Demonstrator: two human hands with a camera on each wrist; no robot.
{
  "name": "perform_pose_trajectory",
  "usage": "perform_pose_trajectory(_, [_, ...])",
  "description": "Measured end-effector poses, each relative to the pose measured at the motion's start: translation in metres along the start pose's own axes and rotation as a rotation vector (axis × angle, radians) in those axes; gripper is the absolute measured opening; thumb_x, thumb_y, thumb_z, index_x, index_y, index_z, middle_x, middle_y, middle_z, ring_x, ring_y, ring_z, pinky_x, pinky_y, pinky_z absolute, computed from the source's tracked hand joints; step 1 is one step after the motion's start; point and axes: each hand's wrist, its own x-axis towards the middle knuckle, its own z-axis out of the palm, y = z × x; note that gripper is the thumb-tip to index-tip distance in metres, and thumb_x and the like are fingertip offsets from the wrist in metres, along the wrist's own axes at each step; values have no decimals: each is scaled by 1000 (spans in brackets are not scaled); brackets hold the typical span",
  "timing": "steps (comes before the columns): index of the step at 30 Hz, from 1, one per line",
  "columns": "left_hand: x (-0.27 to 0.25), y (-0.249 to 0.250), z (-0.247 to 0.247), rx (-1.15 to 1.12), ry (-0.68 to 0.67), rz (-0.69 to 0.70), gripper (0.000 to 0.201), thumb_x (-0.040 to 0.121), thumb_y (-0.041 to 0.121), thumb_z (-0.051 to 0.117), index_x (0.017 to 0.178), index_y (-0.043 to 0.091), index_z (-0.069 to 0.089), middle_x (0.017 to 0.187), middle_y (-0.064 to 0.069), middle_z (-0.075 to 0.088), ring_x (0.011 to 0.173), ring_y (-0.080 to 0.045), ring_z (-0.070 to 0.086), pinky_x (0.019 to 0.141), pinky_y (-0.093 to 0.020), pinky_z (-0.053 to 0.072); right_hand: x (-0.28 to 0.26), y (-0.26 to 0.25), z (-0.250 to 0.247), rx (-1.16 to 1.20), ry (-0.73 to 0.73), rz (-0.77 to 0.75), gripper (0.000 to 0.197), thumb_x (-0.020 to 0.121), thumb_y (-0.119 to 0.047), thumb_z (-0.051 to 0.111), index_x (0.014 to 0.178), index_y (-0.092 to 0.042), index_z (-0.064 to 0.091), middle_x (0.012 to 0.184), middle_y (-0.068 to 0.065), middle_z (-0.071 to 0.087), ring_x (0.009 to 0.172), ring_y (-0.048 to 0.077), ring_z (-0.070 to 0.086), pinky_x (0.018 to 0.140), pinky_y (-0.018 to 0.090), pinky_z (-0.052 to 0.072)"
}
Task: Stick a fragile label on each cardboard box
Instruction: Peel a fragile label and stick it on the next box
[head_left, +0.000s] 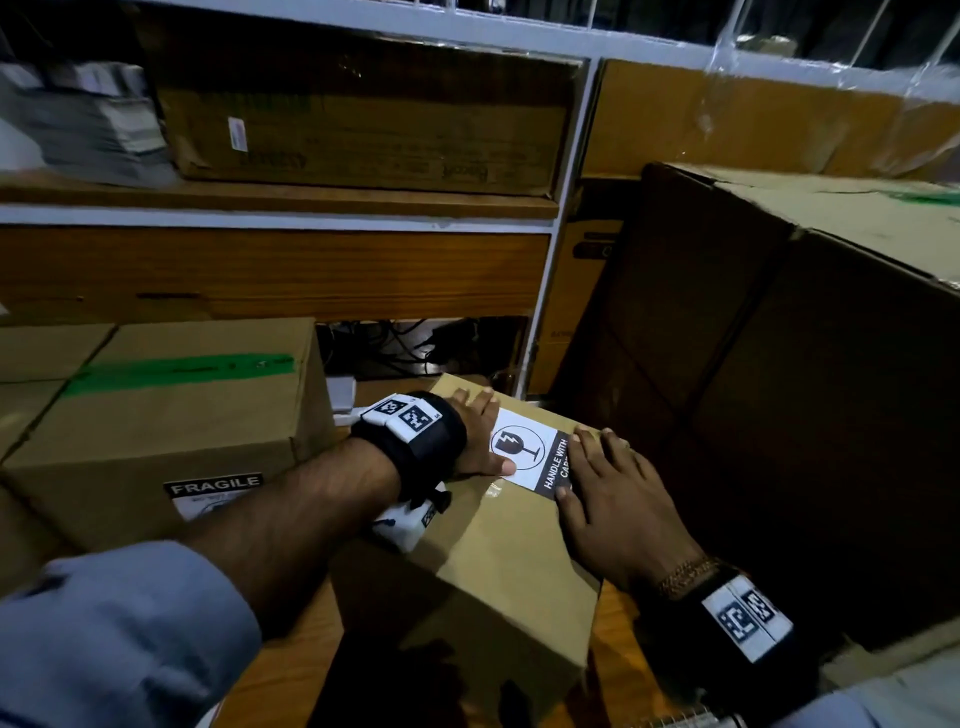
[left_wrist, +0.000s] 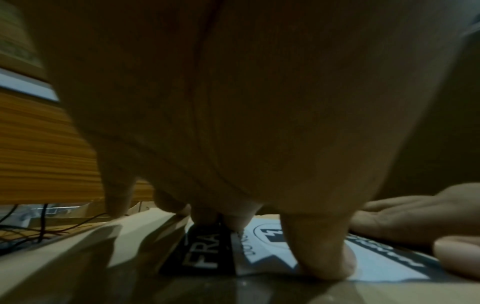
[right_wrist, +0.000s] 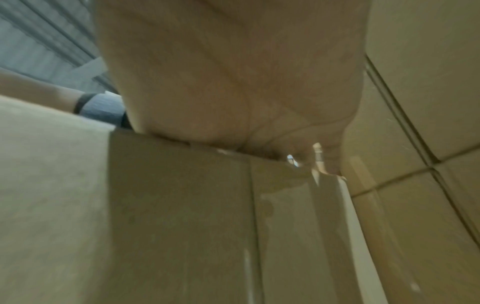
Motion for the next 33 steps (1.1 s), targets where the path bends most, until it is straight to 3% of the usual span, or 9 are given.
perform_pose_trajectory(7, [9, -15, 2, -10, -1, -77, 120, 88, 79, 51, 162, 7, -10, 172, -10, -10, 158, -33, 1, 125, -48, 12, -4, -8, -4, -115, 34, 93, 84, 98, -61, 16, 161, -6, 30, 168, 14, 29, 158, 34, 12, 126, 50, 18])
perform_pose_trajectory(13, [6, -38, -8, 37, 33, 19, 105, 89, 75, 56, 165, 22, 5, 172, -8, 8, 155, -30, 21, 119, -42, 25, -3, -5, -1, 48, 106, -203, 61, 104, -39, 29, 158, -12, 39, 165, 8, 38, 153, 24, 31, 123, 40, 33])
perform_pose_trajectory(16, [5, -50, -10, 12, 18, -13, 103, 87, 76, 57, 165, 32, 7, 172, -6, 10, 155, -29, 21, 119, -43, 25, -8, -3, 0, 68, 224, -174, 51, 103, -45, 37, 134, -16, 64, 142, 5, 63, 129, 23, 57, 103, 37, 50])
perform_pose_trajectory(19, [8, -54, -10, -17, 25, -7, 103, 83, 77, 63, 164, 36, 15, 171, -3, 16, 154, -29, 25, 118, -40, 27, -15, 0, 4, 126, 303, -159, 52, 103, -59, 40, 107, -18, 72, 113, 0, 71, 108, 21, 63, 88, 39, 50])
perform_pose_trajectory(21, [7, -54, -13, -41, 28, -2, 99, 84, 73, 66, 163, 35, 19, 170, -4, 20, 153, -28, 26, 118, -37, 27, -18, 1, 5, 186, 359, -198, 47, 102, -56, 50, 113, -15, 72, 117, 1, 70, 114, 21, 60, 96, 38, 50])
perform_pose_trajectory(24, [5, -53, -18, -44, 34, -3, 90, 90, 69, 61, 163, 34, 21, 169, -6, 22, 153, -29, 27, 118, -35, 26, -14, -4, 6, 255, 351, -362, 44, 104, -32, 56, 145, -14, 57, 147, 3, 57, 136, 20, 47, 115, 34, 39])
perform_pose_trajectory(26, [5, -52, -17, -36, 51, -13, 88, 92, 68, 59, 163, 33, 21, 169, -7, 23, 153, -29, 27, 118, -36, 26, -8, -8, 7, 210, 298, -434, 40, 105, -23, 54, 144, -13, 58, 150, 3, 55, 139, 22, 47, 114, 36, 42])
perform_pose_trajectory(29, [3, -50, -16, -26, 66, -20, 87, 93, 67, 59, 163, 33, 21, 169, -6, 25, 152, -30, 29, 115, -36, 29, -4, -10, 7, 148, 311, -404, 28, 103, -23, 57, 126, -14, 69, 136, 2, 64, 125, 23, 56, 94, 40, 56])
perform_pose_trajectory(33, [1, -50, -14, -5, 95, -25, 85, 91, 69, 59, 162, 36, 25, 166, -4, 31, 149, -30, 35, 111, -38, 35, -11, -10, 12, 161, 401, -396, 20, 98, -22, 62, 107, -12, 77, 111, 2, 68, 101, 24, 61, 76, 41, 56])
